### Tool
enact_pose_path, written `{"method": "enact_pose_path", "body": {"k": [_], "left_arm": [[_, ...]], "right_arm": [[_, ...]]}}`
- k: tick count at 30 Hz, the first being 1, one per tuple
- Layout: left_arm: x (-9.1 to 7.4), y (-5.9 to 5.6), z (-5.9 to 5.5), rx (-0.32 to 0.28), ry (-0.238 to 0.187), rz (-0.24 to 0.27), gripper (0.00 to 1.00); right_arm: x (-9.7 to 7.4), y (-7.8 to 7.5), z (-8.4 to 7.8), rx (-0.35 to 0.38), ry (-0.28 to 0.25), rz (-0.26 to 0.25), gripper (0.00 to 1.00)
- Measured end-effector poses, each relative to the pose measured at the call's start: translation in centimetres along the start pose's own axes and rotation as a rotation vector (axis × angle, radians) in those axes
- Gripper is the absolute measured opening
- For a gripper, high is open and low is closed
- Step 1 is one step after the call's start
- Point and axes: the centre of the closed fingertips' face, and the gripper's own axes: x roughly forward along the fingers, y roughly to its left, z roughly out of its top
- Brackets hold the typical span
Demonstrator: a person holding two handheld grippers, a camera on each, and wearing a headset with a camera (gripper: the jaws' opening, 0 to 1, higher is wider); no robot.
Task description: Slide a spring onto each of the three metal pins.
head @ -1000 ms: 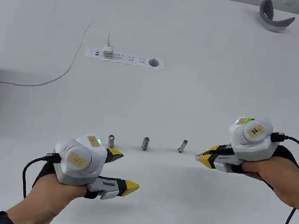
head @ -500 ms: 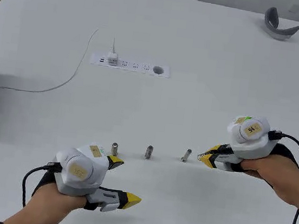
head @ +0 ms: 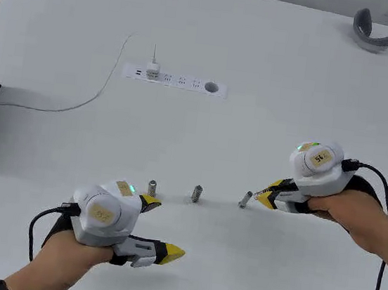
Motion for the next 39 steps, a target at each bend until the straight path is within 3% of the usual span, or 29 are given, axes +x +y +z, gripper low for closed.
{"method": "enact_pose_path", "body": {"k": [7, 23, 39], "left_arm": [[-0.2, -0.1, 0.0, 0.003, -0.004, -0.004, 0.66], [-1.1, 0.9, 0.4, -0.031, -0.034, 0.025, 0.67], [-1.7, 1.5, 0.9, -0.037, -0.047, 0.048, 0.68]], "right_arm": [[0.6, 0.1, 0.3, -0.011, 0.015, 0.010, 0.13], [1.7, 0.0, 1.0, -0.033, 0.037, 0.021, 0.13], [3.2, 0.2, 0.7, -0.053, 0.061, 0.026, 0.13]]}}
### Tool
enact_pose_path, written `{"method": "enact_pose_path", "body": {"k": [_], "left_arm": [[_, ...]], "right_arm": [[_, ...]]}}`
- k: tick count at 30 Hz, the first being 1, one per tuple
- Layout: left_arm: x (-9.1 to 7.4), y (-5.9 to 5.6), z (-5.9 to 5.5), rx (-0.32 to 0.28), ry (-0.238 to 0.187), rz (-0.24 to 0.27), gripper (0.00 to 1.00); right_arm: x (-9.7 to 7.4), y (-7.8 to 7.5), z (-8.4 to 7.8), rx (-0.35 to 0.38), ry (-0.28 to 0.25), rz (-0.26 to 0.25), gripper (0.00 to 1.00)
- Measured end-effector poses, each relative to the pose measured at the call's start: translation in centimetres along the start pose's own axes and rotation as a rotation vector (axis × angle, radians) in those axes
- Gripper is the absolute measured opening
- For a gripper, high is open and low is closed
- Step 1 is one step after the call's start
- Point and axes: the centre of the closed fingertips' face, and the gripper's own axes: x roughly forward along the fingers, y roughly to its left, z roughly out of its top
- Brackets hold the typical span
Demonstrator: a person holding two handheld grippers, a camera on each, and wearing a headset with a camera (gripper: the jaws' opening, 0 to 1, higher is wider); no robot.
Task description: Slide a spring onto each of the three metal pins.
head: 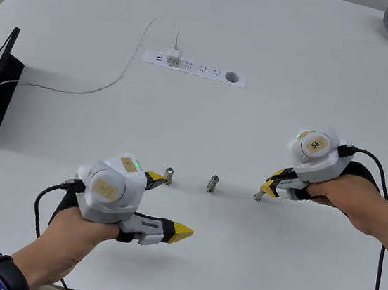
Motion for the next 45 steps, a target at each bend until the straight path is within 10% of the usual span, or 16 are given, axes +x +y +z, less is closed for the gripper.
{"method": "enact_pose_path", "body": {"k": [45], "left_arm": [[-0.7, 1.2, -0.4, -0.039, 0.002, 0.041, 0.68]], "right_arm": [[2.6, -0.1, -1.5, -0.012, 0.010, 0.010, 0.22]]}}
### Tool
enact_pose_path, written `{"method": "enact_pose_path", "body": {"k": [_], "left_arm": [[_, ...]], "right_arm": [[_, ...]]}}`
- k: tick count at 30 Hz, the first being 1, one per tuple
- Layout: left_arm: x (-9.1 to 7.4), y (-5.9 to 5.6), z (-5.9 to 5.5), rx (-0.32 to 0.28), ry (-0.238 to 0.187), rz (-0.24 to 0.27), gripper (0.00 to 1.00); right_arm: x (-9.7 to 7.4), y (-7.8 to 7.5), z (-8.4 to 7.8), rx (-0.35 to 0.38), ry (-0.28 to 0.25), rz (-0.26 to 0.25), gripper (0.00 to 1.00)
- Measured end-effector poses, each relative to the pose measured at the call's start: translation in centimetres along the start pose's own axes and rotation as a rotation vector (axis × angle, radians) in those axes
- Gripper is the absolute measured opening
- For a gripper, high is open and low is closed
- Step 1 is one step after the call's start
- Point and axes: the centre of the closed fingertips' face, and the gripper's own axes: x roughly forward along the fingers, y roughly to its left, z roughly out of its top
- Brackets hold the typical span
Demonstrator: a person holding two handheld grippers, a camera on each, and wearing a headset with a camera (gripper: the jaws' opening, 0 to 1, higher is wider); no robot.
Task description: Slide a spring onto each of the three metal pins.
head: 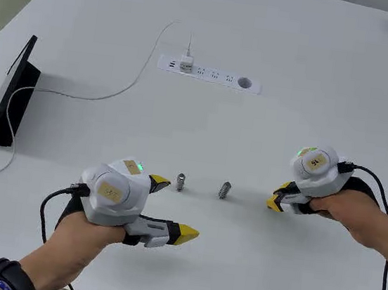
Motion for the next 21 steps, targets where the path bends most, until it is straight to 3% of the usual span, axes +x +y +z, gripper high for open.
{"method": "enact_pose_path", "body": {"k": [11, 21], "left_arm": [[-0.2, 0.4, -1.1, -0.027, 0.009, 0.013, 0.68], [-0.9, 1.2, -1.6, -0.054, 0.013, 0.034, 0.68]], "right_arm": [[-1.2, -0.1, -1.8, 0.057, -0.037, -0.032, 0.33], [-2.2, 1.4, -2.8, 0.099, -0.089, -0.042, 0.45]]}}
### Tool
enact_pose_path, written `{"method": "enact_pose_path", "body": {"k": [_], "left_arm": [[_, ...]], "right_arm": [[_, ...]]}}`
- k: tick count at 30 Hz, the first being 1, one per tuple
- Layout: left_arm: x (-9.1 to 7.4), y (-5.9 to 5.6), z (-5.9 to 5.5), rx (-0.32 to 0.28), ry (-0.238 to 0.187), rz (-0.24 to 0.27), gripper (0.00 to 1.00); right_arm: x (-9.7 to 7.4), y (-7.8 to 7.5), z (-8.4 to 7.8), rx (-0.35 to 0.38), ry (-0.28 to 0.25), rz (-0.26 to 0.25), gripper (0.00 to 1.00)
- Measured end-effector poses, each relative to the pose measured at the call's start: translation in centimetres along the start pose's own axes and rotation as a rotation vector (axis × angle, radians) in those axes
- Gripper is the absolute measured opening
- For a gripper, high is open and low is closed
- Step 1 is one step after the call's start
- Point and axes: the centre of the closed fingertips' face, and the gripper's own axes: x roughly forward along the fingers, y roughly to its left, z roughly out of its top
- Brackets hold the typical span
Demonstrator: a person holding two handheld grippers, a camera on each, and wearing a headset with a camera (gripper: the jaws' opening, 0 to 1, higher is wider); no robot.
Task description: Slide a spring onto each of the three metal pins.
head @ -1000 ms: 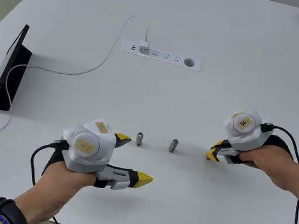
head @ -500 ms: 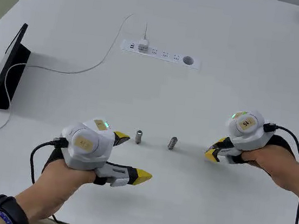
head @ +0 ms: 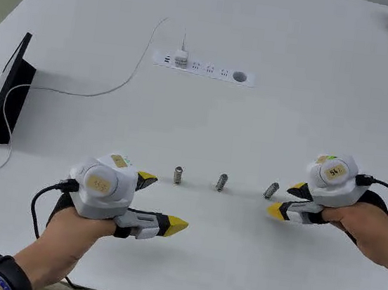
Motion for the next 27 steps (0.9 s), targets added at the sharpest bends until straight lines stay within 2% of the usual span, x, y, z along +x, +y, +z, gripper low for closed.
{"method": "enact_pose_path", "body": {"k": [13, 21, 27], "left_arm": [[-0.1, 0.2, -0.3, -0.011, 0.002, 0.009, 0.69], [-0.2, 0.4, -0.3, -0.024, -0.007, 0.017, 0.69], [-0.4, 0.7, -0.5, -0.032, -0.008, 0.028, 0.69]], "right_arm": [[-0.6, 1.9, -1.1, 0.063, -0.046, 0.004, 0.53], [-1.5, 3.0, -0.4, 0.120, -0.119, 0.001, 0.55], [-1.8, 3.7, -0.3, 0.144, -0.152, 0.004, 0.59]]}}
